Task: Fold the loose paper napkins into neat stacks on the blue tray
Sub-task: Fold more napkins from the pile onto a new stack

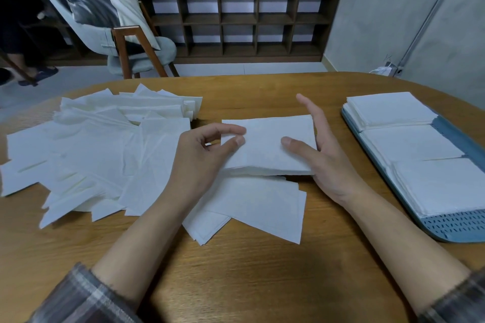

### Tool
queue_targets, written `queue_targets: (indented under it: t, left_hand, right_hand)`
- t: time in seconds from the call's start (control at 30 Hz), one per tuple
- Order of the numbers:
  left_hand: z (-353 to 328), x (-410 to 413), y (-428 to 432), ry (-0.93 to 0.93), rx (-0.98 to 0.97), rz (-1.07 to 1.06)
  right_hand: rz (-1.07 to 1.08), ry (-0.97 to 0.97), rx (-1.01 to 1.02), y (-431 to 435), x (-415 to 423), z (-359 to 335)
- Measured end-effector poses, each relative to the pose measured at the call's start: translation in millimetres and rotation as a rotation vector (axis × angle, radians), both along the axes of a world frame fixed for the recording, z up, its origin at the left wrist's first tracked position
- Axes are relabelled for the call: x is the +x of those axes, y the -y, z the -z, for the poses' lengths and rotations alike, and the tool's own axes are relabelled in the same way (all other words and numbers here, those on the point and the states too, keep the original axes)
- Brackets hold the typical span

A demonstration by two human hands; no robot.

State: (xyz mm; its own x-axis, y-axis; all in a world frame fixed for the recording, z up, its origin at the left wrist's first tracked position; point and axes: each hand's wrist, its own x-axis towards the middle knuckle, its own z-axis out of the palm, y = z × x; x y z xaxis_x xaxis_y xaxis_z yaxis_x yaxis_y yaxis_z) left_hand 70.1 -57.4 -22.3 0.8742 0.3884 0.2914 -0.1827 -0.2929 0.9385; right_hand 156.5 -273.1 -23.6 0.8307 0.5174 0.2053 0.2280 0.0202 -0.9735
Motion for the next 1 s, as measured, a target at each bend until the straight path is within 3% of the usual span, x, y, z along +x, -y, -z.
queue_targets:
  t: [0.43,0.57,0.63,0.7,0.77,0.87,1.0]
  left_hand:
    - [4.0,-0.2,2.6,-0.046,0.060,-0.047]
    - [-3.2,-0.4,4.9,-0.138,-0.198,0.051]
    - [-7.3,-3.7,8.4,-0.176,-0.308,0.198]
    - [-5.4,-6.0,9.6,-0.147,-0.130,0.238]
    - [-0.2,-5.8,8.4,-0.100,0.038,0.223]
    - [2.9,-3.8,4.5,-0.060,0.024,0.193]
    - [2.6,-5.0,3.0,-0.044,-0.024,0.282]
  right_hand:
    - [0.043,0.070,-0.070,-1.5,-1.6,-0.8]
    - [-0.061,-0.177,0.199,0.5,-0.4,-3.3]
    - [-0.034,-0.116,0.131,0.5,-1.2,-3.2]
    - [0.053,0.061,-0.093,-0.6,-1.4,-0.9]
    - [0.080,0.110,-0.167,-2.3,-1.8,-1.4]
    - [-0.066,0.049,-0.071,-0.6,-0.6,-1.8]
    - [-0.145,0.041,-0.107,1.0,-3.4,-4.0]
